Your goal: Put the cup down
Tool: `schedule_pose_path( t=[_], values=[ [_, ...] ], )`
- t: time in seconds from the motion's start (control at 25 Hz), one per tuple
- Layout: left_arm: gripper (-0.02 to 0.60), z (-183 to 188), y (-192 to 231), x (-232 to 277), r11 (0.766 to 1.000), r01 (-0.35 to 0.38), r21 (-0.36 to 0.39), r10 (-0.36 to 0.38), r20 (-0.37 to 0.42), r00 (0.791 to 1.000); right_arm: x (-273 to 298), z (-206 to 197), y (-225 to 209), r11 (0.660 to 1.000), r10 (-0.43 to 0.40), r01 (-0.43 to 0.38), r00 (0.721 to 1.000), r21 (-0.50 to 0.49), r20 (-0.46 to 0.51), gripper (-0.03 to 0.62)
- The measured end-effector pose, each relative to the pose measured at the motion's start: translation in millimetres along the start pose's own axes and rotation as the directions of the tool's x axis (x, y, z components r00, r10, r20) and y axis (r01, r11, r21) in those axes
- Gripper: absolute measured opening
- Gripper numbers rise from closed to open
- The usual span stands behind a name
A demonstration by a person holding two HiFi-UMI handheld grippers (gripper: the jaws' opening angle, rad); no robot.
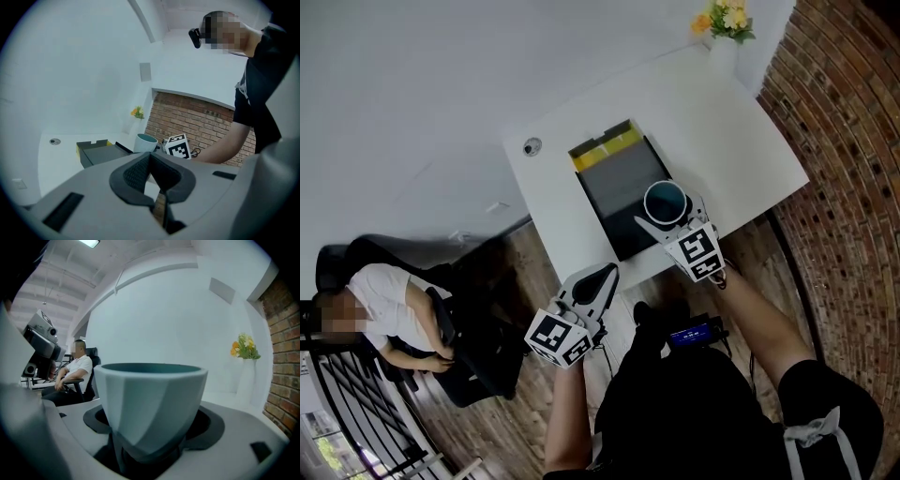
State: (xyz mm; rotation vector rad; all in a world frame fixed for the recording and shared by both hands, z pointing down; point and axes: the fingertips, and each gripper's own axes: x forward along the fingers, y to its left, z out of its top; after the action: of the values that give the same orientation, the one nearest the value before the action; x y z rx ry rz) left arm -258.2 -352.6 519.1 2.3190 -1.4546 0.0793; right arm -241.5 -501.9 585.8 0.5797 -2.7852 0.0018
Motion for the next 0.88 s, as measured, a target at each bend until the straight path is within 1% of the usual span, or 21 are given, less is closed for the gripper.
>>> schedule_pose_path(
  t=[0.08,0.2,0.32,0.48,0.64,0.88],
  values=[
    [0.008,0.8,2.9,-4.2,1.000,-0.012,0.001,0.012,0.004,1.000,-1.9,3.1,1.0,1.000,0.012,-0.011,1.000,-0.005,0.013,0.394],
    [0.008,2.1,6.8,-10.0,1.000,-0.029,0.003,0.029,0.012,1.000,-5.1,7.3,1.6,0.999,0.033,-0.033,0.999,-0.002,0.022,0.416],
    [0.008,3.2,7.8,-14.9,0.999,-0.039,0.008,0.039,0.018,0.999,-13.8,4.2,4.4,0.998,0.051,-0.051,0.999,-0.023,0.001,0.430],
    [0.008,3.5,10.7,-22.2,0.999,-0.054,0.005,0.054,0.024,0.998,-31.2,-2.7,2.8,0.999,0.044,-0.045,0.999,-0.025,-0.021,0.430],
    [0.008,2.2,8.8,-25.9,0.998,-0.057,0.005,0.057,0.028,0.998,-50.6,-11.7,-1.3,1.000,0.028,-0.027,0.999,0.008,-0.043,0.430],
    [0.008,-1.5,-2.2,-27.5,0.999,-0.037,0.010,0.037,0.034,0.999,-83.8,-22.2,-0.7,0.995,-0.008,0.014,0.998,0.098,-0.064,0.428]
  ],
)
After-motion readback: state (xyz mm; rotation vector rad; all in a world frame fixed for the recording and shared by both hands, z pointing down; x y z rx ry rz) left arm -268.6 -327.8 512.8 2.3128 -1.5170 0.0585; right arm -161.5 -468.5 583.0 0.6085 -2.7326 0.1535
